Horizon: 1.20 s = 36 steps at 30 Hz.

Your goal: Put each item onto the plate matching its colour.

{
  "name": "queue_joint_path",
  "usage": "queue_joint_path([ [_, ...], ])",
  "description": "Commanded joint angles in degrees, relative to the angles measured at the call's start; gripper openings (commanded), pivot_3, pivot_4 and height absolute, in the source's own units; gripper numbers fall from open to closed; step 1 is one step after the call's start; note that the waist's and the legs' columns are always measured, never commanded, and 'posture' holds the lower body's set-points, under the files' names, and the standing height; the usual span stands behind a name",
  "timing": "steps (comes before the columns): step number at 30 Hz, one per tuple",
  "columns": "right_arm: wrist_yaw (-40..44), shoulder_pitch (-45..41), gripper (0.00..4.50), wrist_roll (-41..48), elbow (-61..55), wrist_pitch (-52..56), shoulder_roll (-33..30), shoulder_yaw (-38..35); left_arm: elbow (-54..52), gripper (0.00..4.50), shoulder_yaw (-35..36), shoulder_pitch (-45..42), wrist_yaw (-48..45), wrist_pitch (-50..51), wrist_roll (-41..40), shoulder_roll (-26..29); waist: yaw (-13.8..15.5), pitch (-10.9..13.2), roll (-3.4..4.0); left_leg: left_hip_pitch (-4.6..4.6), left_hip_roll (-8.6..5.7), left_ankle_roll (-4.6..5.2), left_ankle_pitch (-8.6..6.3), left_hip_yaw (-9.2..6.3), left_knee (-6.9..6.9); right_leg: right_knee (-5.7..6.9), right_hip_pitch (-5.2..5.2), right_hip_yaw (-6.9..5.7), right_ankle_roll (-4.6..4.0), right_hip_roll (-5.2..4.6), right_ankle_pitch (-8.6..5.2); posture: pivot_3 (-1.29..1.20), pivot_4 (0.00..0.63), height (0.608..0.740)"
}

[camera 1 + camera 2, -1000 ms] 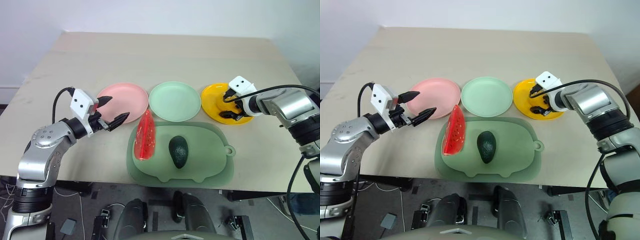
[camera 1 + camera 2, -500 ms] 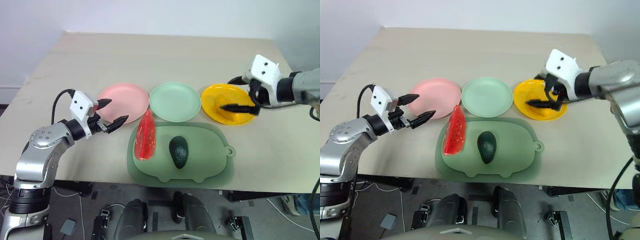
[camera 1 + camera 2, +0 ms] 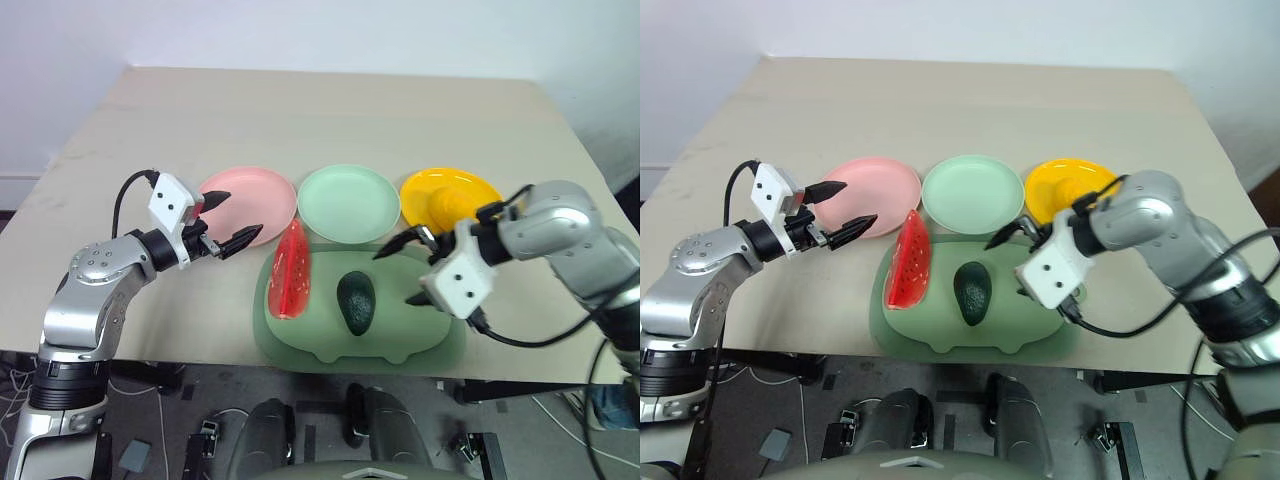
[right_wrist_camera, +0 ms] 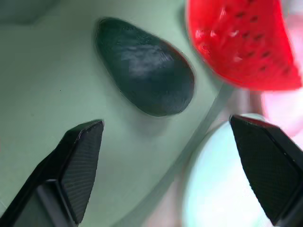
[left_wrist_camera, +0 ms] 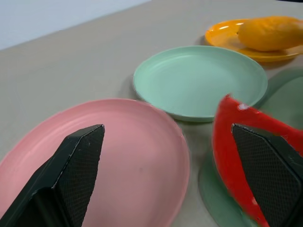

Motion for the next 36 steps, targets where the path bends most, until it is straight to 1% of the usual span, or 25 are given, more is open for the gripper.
queue_joint_path([
  [1, -1.6, -2.9, 4.47, -4.7, 3.8, -7.4, 3.2, 2.3, -5.0, 4.5, 1.5, 1.1, -1.5, 2.4, -3.9, 0.9, 0.1, 0.0, 0.03, -0.03, 0.0, -0.02, 0.01, 0.0, -0.01, 0.02, -0.03, 0.0, 0.0, 0.0, 0.0, 0.0, 0.15, 0.74],
  [3, -1.7, -3.8, 4.47, -5.8, 5.2, -9.8, 4.5, 3.2, -7.7, 4.5, 1.5, 2.8, -3.2, 3.6, -5.8, 1.9, 0.1, 0.0, 0.05, -0.04, 0.0, -0.12, 0.07, 0.0, -0.01, 0.04, -0.04, 0.0, 0.0, -0.02, 0.0, 0.0, 0.15, 0.74],
  [10, -3.3, -5.1, 4.47, -8.8, 8.0, -16.6, 7.3, 5.0, -13.0, 4.5, 1.8, 6.7, -3.9, 7.3, -9.0, 3.7, 0.4, 0.0, 0.04, -0.01, -0.01, -0.11, 0.06, -0.09, 0.02, 0.04, 0.01, -0.01, 0.0, -0.04, 0.0, 0.0, 0.15, 0.74],
  [14, -4.3, -5.4, 4.47, -10.1, 8.9, -21.4, 8.0, 6.3, -14.4, 4.5, 1.8, 6.7, -3.1, 8.6, -10.4, 3.3, 0.3, 0.0, 0.04, -0.01, -0.01, -0.1, 0.05, -0.13, 0.02, 0.05, 0.01, -0.01, 0.0, -0.04, 0.0, 0.0, 0.15, 0.74],
  [19, -5.8, -5.8, 4.47, -11.6, 9.6, -25.5, 8.2, 7.4, -16.2, 4.5, 2.1, 7.0, -4.0, 10.8, -13.1, 4.4, 0.3, 0.0, 0.04, 0.0, -0.01, -0.12, 0.07, -0.15, 0.02, 0.06, 0.01, -0.01, 0.0, -0.04, 0.0, 0.0, 0.15, 0.74],
  [26, -9.6, -6.9, 4.47, -18.2, 12.8, -29.4, 9.3, 8.3, -16.7, 4.5, 2.2, 7.5, -3.9, 11.3, -13.7, 5.7, 0.3, 0.0, 0.04, 0.01, -0.01, -0.13, 0.07, -0.15, 0.02, 0.07, 0.01, -0.01, -0.01, -0.03, 0.0, 0.0, 0.15, 0.74],
  [29, -10.1, -7.1, 3.88, -18.9, 13.5, -29.0, 9.0, 8.2, -16.9, 4.5, 2.2, 7.7, -3.7, 11.4, -14.1, 5.9, 0.3, 0.0, 0.04, 0.02, -0.01, -0.13, 0.07, -0.16, 0.02, 0.06, 0.02, 0.0, -0.01, -0.03, 0.0, 0.0, 0.15, 0.74],
  [31, -10.2, -7.2, 3.19, -18.4, 13.7, -29.3, 8.5, 8.1, -17.1, 4.5, 2.3, 7.9, -3.6, 11.5, -14.3, 6.0, 0.3, 0.0, 0.04, 0.02, -0.01, -0.13, 0.07, -0.15, 0.02, 0.06, 0.02, 0.0, -0.01, -0.03, 0.0, 0.0, 0.15, 0.74],
  [32, -10.4, -7.2, 2.97, -17.8, 13.7, -29.3, 8.4, 7.9, -17.2, 4.5, 2.4, 8.0, -3.6, 11.5, -14.4, 6.1, 0.3, 0.0, 0.04, 0.02, -0.01, -0.13, 0.07, -0.15, 0.02, 0.06, 0.02, 0.0, -0.01, -0.03, 0.0, 0.0, 0.15, 0.74],
  [36, -10.8, -7.7, 2.96, -15.1, 13.9, -28.7, 7.7, 6.6, -16.8, 4.5, 3.4, 8.5, -3.2, 11.0, -14.0, 6.6, 0.3, 0.0, 0.04, 0.02, -0.01, -0.13, 0.07, -0.16, 0.02, 0.06, 0.02, 0.0, -0.01, -0.03, 0.0, 0.0, 0.15, 0.74],
])
